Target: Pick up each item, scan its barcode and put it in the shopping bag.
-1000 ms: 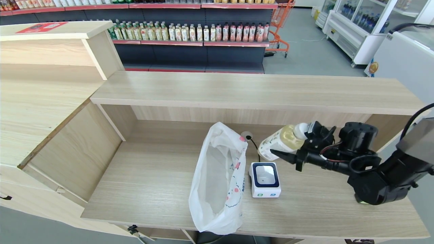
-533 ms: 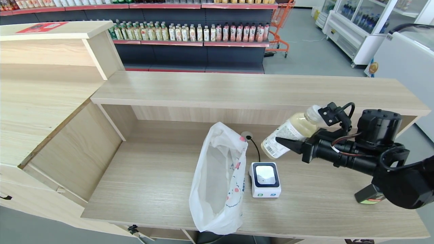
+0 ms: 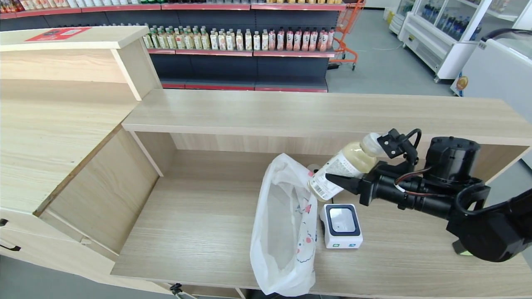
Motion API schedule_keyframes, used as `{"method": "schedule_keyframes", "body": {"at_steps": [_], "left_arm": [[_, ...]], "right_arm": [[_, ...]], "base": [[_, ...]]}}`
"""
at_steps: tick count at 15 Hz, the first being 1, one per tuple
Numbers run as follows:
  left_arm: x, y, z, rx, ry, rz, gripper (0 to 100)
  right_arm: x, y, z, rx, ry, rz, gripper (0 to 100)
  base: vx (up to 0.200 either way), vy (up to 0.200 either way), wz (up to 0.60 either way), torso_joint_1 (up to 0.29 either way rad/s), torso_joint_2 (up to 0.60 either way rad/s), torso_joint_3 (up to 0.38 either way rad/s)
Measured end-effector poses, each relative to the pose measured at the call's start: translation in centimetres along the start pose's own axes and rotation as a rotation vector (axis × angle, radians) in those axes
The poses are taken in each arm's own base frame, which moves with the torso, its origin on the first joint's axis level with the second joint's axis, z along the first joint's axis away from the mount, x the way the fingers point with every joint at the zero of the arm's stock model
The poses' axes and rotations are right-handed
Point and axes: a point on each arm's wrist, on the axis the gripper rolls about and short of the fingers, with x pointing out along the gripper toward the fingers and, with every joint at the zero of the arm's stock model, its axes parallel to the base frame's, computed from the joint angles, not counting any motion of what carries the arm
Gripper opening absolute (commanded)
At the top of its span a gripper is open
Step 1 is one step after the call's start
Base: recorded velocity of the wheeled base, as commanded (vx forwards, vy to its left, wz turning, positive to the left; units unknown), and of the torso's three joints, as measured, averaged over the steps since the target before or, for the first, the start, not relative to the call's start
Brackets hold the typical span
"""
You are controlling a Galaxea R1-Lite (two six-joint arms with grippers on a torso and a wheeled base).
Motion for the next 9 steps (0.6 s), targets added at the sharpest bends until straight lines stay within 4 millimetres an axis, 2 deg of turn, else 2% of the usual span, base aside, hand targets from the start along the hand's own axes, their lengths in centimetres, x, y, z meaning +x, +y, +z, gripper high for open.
{"method": "schedule_keyframes", "body": {"at_steps": [3,9], "left_arm": [[0.0,0.0,0.0,-0.001,0.0,-0.001,100],[0.0,0.0,0.0,-0.001,0.0,0.0,100]], "right_arm": [[2.1,0.8,-1.2,0.005,0.031,0.048,0],[7.1,-0.1,-5.3,-0.103,0.097,0.083,0]], "base": [[0.0,0.0,0.0,0.0,0.0,0.0],[0.0,0.0,0.0,0.0,0.0,0.0]]}}
